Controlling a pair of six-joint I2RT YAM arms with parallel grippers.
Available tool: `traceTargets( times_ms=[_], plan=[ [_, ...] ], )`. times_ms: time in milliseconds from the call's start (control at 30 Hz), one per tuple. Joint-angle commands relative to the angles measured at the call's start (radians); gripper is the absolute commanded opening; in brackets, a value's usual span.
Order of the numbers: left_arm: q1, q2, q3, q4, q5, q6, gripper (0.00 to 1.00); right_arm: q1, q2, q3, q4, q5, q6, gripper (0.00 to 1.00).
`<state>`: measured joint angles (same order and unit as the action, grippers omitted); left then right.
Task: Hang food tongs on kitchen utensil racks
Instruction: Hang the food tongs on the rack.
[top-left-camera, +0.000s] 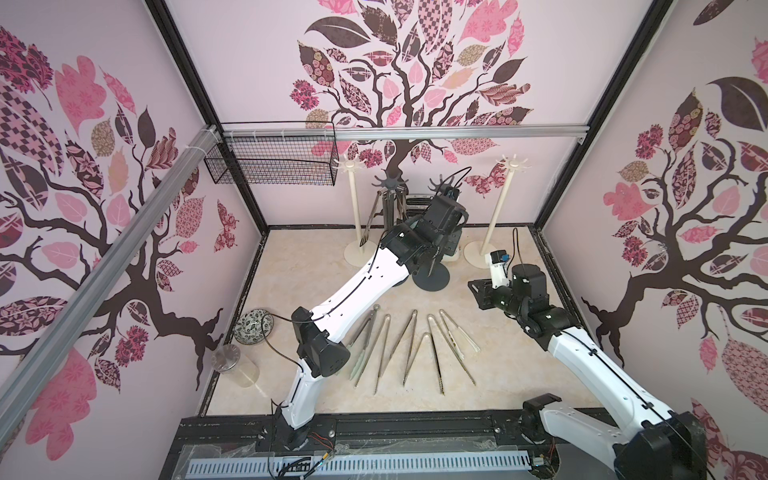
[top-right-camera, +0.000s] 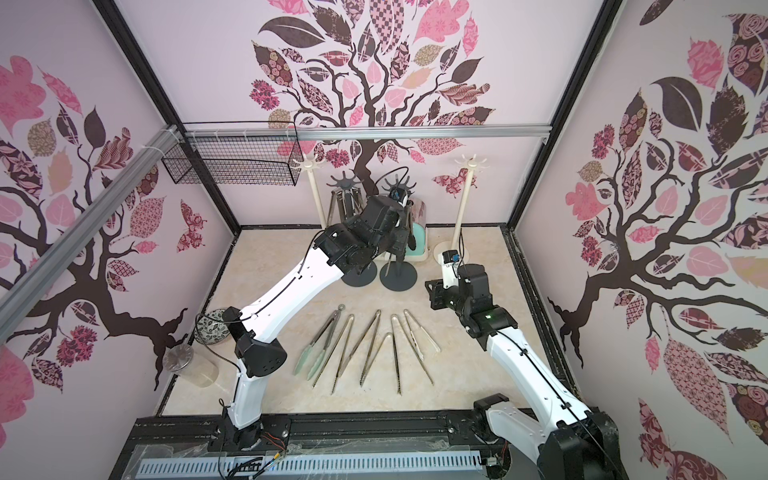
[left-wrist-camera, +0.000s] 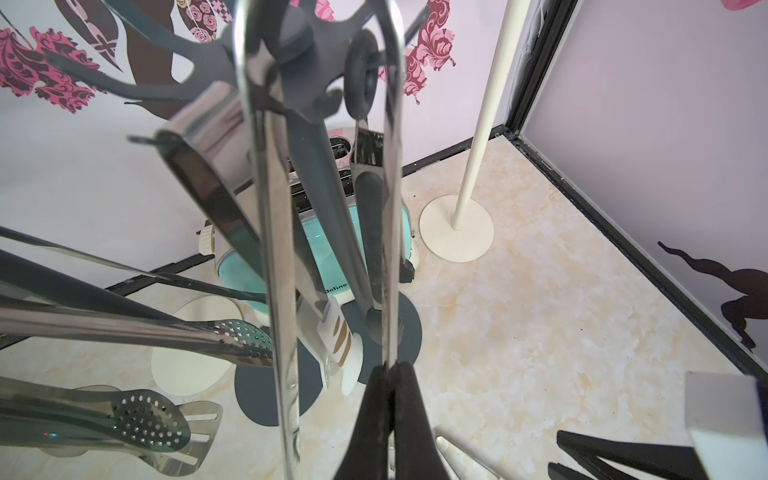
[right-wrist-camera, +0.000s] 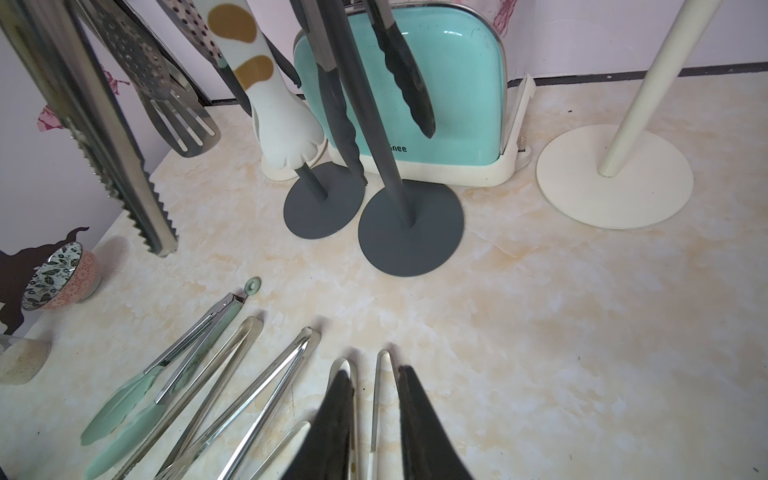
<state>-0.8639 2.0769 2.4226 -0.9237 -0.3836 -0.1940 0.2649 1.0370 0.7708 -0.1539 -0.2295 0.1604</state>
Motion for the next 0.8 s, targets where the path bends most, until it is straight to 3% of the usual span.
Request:
traceTargets(
  times_ms=[0,633,767],
  plan=[
    [0.0,0.033,0.042,0.002,-0.018,-0.005,0.0,-0.004,-0.008,-0.009,-0.011,-0.009,0.009,0.24],
    [0.0,0.057,0.036,-0.044,-0.057,-0.025,0.0,-0.004,-0.017,-0.015,-0.006,-0.024,0.016,0.24],
    [-0.001,0.057,0.021,-0.044,-0.056,-0.027,0.09,-0.004,-0.018,-0.016,-0.003,-0.025,0.016,0.24]
  ],
)
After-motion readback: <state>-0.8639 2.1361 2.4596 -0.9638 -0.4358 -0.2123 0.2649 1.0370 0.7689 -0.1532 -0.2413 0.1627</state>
